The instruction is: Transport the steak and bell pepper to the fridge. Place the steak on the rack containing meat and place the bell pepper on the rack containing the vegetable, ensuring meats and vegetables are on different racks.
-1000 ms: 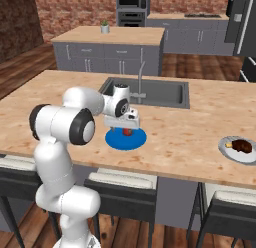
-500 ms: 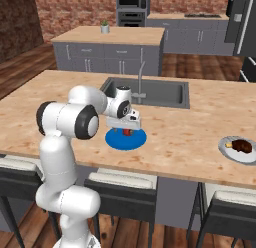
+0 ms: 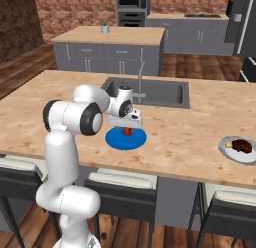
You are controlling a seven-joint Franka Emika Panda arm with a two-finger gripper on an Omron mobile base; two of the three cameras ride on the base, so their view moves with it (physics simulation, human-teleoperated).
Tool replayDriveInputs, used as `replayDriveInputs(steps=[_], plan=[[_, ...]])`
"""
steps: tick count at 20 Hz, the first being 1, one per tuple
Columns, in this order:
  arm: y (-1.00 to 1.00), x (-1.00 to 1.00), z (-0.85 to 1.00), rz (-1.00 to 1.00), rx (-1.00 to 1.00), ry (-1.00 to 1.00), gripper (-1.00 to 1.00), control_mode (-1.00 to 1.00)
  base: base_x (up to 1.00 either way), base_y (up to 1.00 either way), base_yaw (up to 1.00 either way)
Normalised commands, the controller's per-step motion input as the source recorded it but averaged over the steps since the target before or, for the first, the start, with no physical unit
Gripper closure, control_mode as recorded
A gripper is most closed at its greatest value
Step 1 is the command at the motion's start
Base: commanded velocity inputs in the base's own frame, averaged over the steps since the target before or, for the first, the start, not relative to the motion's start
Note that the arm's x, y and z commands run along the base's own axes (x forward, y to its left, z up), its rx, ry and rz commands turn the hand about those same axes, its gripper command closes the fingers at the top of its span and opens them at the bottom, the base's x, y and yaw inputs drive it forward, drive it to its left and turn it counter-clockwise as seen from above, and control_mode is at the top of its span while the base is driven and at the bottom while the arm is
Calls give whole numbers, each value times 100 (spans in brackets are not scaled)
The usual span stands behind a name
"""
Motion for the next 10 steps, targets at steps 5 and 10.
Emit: replayDriveInputs(steps=[5,10], plan=[[-1,23,-15,0,0,0,-100,-100,0,0,0],[-4,1,-23,1,0,0,-100,-100,0,0,0]])
